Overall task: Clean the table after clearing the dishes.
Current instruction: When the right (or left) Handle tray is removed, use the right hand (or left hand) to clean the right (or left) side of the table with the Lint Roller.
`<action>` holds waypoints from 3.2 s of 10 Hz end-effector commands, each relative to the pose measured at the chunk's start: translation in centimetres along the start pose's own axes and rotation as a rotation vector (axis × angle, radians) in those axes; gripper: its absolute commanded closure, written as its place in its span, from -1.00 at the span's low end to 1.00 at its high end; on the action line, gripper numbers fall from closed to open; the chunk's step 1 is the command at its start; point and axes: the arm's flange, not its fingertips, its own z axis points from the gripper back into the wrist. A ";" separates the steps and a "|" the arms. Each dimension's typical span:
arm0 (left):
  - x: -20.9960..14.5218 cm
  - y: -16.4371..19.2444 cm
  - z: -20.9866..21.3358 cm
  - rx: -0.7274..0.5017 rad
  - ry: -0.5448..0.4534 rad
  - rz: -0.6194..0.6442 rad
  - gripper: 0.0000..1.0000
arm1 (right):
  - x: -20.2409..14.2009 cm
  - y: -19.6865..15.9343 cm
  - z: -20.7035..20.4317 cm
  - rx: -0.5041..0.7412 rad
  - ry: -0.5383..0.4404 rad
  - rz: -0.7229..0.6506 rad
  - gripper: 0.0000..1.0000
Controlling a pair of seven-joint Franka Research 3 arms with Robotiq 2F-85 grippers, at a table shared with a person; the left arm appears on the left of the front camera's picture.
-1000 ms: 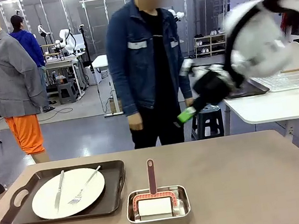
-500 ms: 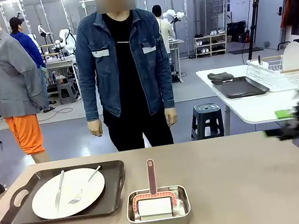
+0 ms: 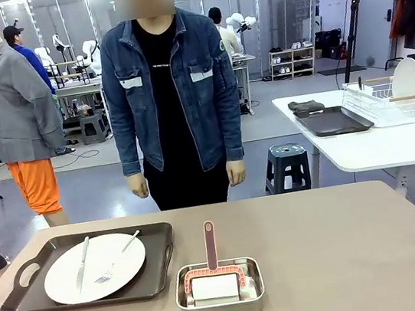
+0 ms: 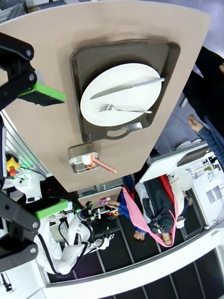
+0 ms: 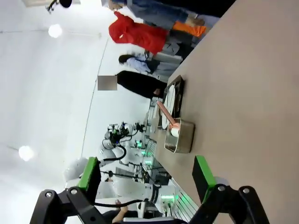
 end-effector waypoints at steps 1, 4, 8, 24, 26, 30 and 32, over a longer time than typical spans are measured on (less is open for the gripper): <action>-0.2 -0.1 0.3 -0.011 -0.005 -0.008 -1.00 | 0.3 1.5 -1.0 -0.049 0.009 -0.004 -1.00; -0.2 -0.1 0.3 -0.011 -0.005 -0.008 -1.00 | -0.2 0.0 0.2 -0.009 -0.010 0.000 -1.00; -0.2 -0.1 0.3 -0.011 -0.005 -0.008 -1.00 | -0.2 0.0 0.2 -0.009 -0.010 0.000 -1.00; 8.3 -10.6 -5.9 0.202 0.199 -0.341 -1.00 | -0.2 0.0 0.2 -0.009 -0.010 0.000 -1.00; 10.5 -18.2 -14.3 0.301 0.391 -0.567 -1.00 | -0.2 0.0 0.2 -0.009 -0.010 0.000 -1.00; 8.5 -23.8 -29.8 0.446 0.710 -0.840 -1.00 | -0.2 0.0 0.2 -0.009 -0.010 0.000 -1.00; 5.5 -23.9 -35.2 0.432 0.851 -0.937 -1.00 | -0.2 0.0 0.2 -0.009 -0.010 0.000 -1.00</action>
